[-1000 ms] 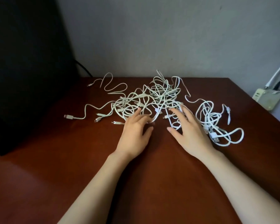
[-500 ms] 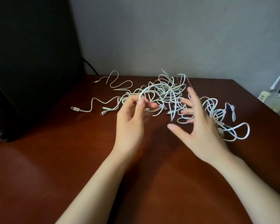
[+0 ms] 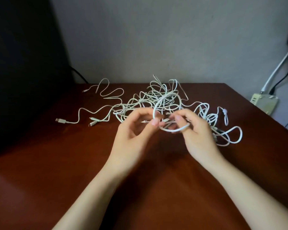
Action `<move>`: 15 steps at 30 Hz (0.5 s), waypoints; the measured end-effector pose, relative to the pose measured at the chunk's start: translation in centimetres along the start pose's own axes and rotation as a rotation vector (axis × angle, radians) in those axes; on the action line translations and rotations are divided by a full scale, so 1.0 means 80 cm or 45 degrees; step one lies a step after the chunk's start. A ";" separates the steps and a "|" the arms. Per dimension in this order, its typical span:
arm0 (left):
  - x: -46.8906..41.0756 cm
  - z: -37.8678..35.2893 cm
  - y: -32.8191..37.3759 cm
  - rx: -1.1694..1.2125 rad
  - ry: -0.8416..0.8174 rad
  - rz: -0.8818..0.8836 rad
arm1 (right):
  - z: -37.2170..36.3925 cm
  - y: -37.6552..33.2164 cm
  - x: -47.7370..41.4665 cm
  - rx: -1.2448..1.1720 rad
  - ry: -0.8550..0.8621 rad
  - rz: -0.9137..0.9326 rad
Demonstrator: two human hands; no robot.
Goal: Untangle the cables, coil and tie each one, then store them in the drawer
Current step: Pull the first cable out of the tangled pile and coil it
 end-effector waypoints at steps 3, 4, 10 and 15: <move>-0.004 0.008 0.011 -0.751 -0.126 -0.246 | 0.014 0.001 -0.002 -0.148 0.024 -0.045; -0.004 0.005 0.013 -0.945 -0.180 -0.331 | 0.013 -0.001 -0.001 -0.205 0.003 -0.056; 0.001 0.010 0.005 -1.679 -0.184 -0.522 | 0.005 -0.029 0.013 -0.448 -0.083 -0.010; 0.001 0.018 0.038 -1.944 0.003 -0.655 | 0.023 -0.043 0.019 -0.530 0.047 0.069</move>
Point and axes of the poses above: each hand's wrist, its own x-axis away from the middle knuckle, its own z-axis out of the back of the hand, y = z × x, the point moved 10 cm from there along -x, towards the middle knuckle, and after that the axes turned 10 degrees about -z, right-handed, at the moved point
